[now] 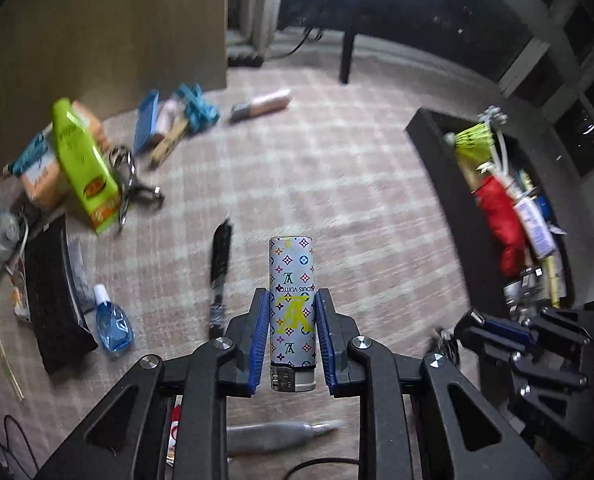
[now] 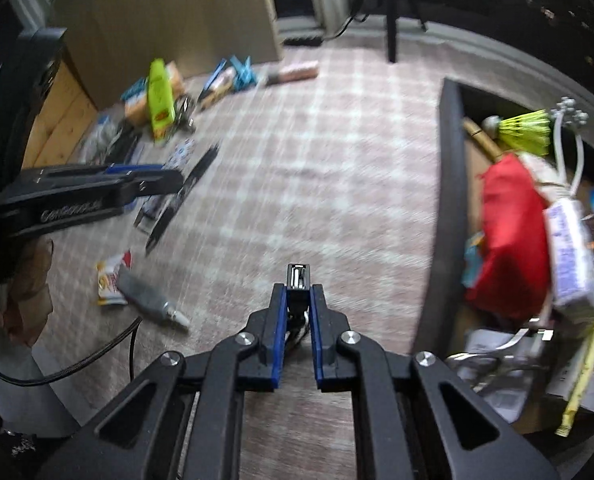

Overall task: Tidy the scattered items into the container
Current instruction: 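Carry the lighter and black adapter into the tray and release both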

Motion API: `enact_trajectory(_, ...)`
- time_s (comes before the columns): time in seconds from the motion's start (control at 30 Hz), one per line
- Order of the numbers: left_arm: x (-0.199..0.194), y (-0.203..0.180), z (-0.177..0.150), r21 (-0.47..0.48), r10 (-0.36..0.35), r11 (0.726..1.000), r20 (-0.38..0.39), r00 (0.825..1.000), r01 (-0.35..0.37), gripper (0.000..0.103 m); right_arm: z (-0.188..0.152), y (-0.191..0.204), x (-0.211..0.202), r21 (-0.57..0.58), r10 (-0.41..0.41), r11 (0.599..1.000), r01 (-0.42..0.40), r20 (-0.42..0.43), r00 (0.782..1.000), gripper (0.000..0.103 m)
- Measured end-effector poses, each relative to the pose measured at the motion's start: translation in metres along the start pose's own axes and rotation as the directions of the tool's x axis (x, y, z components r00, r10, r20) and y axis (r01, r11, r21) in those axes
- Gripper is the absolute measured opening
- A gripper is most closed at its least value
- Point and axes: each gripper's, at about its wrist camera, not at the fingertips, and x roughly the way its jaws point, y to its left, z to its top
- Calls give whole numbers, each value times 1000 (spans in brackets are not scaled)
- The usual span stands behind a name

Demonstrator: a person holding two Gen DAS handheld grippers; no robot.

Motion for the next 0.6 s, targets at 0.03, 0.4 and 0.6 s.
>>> enact_trajectory(0.03,-1,-9,7,8,-11,1000,7,1000,11,22,2,-6,-8,8,-4,1000,3,17,1000,11)
enact_trajectory(0.4,-18,-100,36,145,-114,984,50,992,106,22,12,-79,-98,129,-100,988,79,166,981,11)
enact_trajectory(0.6,-18,-175,41,252,-188,952,38,981,172,22,4,-142,-135,240,-216,956,170,179,960,11)
